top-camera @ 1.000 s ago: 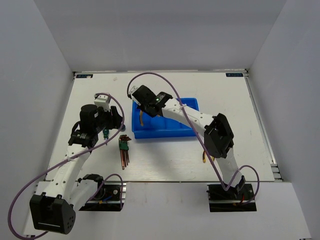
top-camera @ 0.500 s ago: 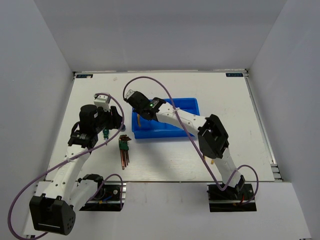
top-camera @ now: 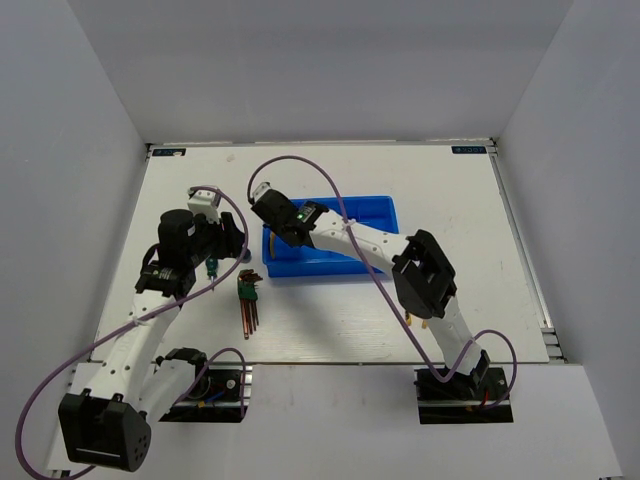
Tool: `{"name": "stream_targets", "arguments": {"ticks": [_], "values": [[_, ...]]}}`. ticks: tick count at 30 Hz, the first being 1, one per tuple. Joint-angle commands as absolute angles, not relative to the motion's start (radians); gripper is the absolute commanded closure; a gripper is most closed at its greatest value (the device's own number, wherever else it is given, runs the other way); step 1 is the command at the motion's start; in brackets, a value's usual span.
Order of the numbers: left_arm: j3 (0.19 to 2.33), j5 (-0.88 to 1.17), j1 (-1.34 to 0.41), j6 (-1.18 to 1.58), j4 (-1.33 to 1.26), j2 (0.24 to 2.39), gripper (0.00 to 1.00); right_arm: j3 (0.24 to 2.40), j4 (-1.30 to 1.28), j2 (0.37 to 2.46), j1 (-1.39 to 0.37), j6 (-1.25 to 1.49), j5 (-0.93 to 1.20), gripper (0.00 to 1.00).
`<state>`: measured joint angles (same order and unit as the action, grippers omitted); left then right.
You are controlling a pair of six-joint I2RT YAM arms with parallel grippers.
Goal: Sort the tools into containers
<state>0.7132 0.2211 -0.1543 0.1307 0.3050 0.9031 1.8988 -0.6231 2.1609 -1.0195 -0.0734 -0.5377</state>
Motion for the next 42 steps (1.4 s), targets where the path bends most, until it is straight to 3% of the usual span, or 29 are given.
{"name": "stream_targets", "arguments": {"ticks": [1, 16, 42], "values": [[0.710, 0.242, -0.158, 0.126, 0.287, 0.877, 0.38, 1.887, -0.555, 2.140, -1.032, -0.008, -0.528, 1.00], [0.710, 0.242, -0.158, 0.126, 0.287, 0.877, 0.38, 1.879, -0.494, 2.152, -1.046, 0.051, -0.529, 1.00], [0.710, 0.242, -0.158, 0.126, 0.287, 0.868, 0.38, 1.919, -0.535, 2.194, -1.052, -0.132, -0.660, 1.00]]}}
